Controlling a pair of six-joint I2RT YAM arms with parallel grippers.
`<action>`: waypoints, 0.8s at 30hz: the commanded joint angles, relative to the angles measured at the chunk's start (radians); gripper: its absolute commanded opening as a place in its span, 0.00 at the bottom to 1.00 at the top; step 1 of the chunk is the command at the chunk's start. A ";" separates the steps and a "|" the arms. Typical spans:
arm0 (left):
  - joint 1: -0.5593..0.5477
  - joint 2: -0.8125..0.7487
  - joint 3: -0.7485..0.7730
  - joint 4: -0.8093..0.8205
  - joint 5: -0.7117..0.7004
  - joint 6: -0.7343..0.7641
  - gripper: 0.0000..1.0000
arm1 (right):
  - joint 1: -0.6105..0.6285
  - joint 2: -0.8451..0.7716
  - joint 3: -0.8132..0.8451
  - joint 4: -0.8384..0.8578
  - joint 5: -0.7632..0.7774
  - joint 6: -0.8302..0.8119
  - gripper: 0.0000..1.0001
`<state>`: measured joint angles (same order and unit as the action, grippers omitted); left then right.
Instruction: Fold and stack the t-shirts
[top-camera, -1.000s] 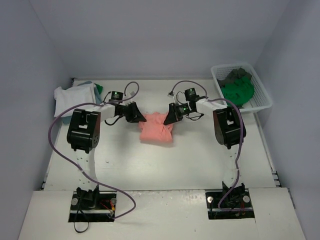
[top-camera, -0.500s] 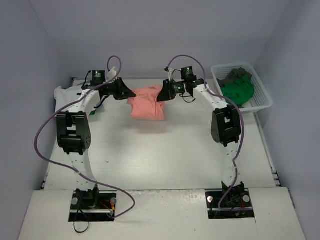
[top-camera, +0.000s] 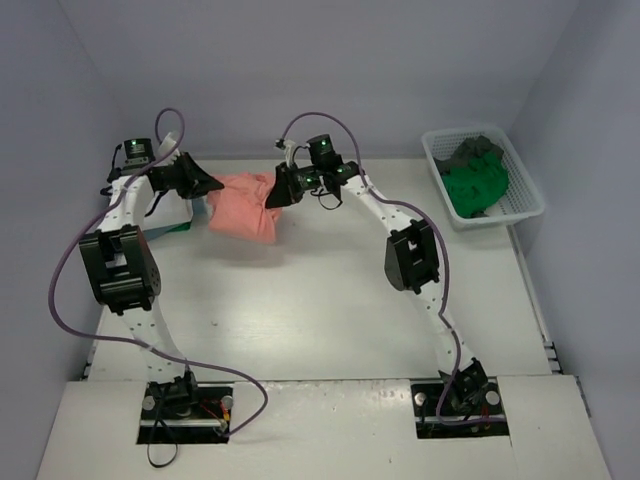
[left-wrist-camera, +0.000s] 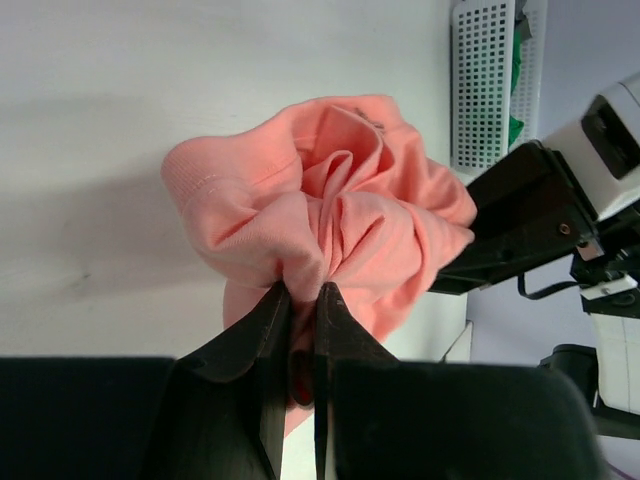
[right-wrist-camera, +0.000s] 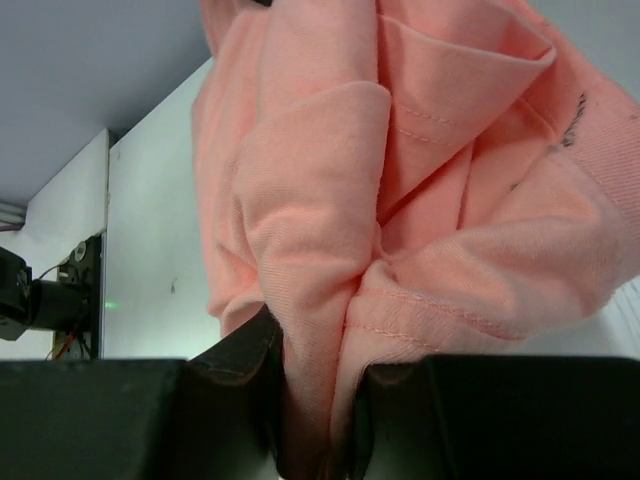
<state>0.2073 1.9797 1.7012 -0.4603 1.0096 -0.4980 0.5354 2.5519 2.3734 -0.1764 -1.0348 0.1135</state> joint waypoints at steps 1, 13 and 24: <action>0.053 -0.124 0.097 -0.034 0.017 0.090 0.00 | 0.011 -0.022 0.069 -0.008 0.010 -0.002 0.00; 0.181 -0.121 0.058 -0.078 0.020 0.191 0.00 | 0.040 -0.054 -0.031 -0.020 0.059 -0.044 0.80; 0.231 -0.073 0.118 -0.087 0.032 0.210 0.00 | 0.023 -0.076 -0.097 -0.034 0.025 -0.063 1.00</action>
<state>0.4343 1.9331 1.7294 -0.5896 0.9932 -0.2993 0.5697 2.5515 2.2803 -0.2295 -0.9745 0.0597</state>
